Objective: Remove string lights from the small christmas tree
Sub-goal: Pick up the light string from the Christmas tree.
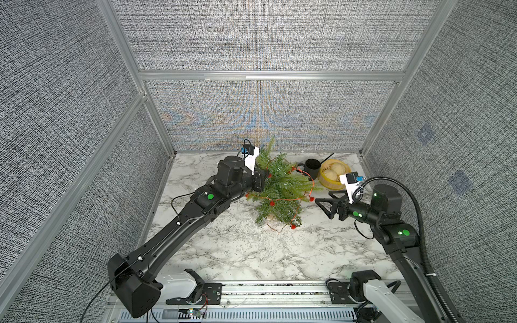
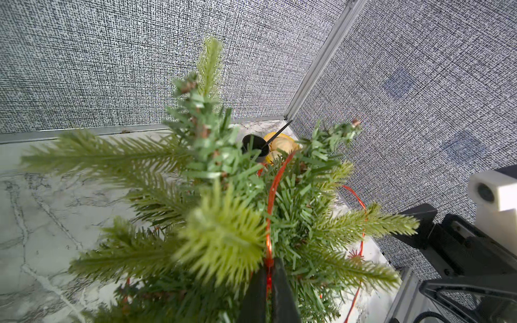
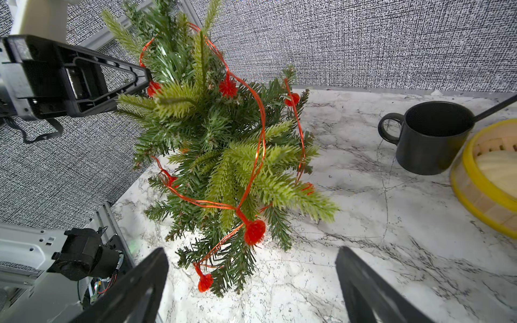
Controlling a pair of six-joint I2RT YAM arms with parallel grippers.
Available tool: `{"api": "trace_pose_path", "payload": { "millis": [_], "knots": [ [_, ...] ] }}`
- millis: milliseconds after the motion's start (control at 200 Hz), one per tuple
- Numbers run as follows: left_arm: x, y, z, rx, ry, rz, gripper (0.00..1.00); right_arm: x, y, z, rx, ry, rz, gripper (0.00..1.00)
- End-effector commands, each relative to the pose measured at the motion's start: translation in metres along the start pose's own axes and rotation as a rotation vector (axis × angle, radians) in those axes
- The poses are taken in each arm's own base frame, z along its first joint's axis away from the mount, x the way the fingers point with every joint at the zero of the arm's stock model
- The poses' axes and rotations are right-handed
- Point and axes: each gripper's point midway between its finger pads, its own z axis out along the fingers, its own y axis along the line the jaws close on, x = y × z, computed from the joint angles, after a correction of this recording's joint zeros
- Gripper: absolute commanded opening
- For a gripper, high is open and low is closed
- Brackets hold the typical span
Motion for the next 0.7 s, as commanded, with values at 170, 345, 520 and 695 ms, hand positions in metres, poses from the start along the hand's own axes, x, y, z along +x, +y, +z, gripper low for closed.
{"api": "trace_pose_path", "payload": {
  "millis": [170, 345, 520, 695],
  "knots": [
    [-0.006, -0.007, -0.004, 0.009, -0.004, 0.022, 0.0, -0.006, 0.001, 0.0, -0.003, -0.026, -0.021, 0.94],
    [-0.012, -0.015, -0.007, 0.022, -0.014, 0.037, 0.0, -0.006, -0.001, 0.001, 0.002, -0.026, -0.021, 0.94],
    [-0.013, -0.019, -0.008, 0.028, -0.017, 0.05, 0.0, -0.006, -0.001, 0.001, 0.004, -0.029, -0.022, 0.94],
    [-0.02, -0.019, -0.007, 0.014, -0.035, 0.059, 0.0, -0.006, -0.001, 0.002, 0.003, -0.031, -0.022, 0.95]
  ]
}}
